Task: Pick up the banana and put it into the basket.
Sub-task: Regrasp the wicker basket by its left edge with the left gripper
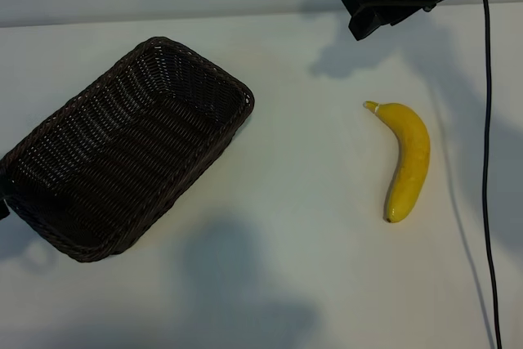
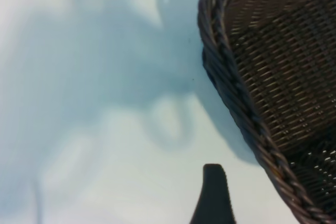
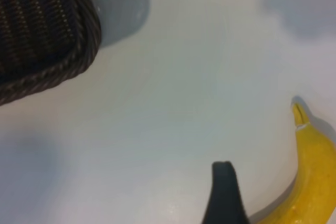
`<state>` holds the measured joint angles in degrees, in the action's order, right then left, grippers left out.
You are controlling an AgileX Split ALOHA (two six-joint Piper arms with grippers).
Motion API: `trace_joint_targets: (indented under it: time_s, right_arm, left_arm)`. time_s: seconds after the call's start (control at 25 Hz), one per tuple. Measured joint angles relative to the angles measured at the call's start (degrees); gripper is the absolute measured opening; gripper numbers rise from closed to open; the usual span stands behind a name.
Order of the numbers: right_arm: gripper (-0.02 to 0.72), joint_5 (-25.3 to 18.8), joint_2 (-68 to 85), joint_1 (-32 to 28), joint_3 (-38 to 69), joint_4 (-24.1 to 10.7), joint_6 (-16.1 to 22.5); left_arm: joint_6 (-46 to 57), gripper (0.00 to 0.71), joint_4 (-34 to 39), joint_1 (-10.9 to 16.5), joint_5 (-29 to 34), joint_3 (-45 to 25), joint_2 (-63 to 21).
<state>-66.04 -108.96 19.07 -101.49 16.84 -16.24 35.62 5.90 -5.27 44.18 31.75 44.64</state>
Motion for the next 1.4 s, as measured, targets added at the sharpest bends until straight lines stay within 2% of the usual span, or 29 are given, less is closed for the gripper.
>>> trace_joint_targets:
  time_s: [0.2, 0.4, 0.92, 1.4]
  right_arm:
    - [0.522, -0.1, 0.0, 0.0, 0.0, 0.0, 0.0]
    - [0.522, -0.2, 0.0, 0.0, 0.0, 0.0, 0.0]
    - [0.522, -0.6, 0.0, 0.0, 0.0, 0.0, 0.0]
    - [0.522, -1.4, 0.0, 0.0, 0.0, 0.0, 0.0]
  left_arm:
    - [1.5, 0.585, 0.4, 0.0, -1.6, -3.4, 0.9]
    - [3.7, 0.585, 1.7, 0.0, -6.1, -6.4, 4.9]
    - [6.2, 0.585, 3.1, 0.0, -20.6, -6.4, 19.9]
    - [6.6, 0.585, 1.7, 0.0, -27.6, -6.6, 28.4]
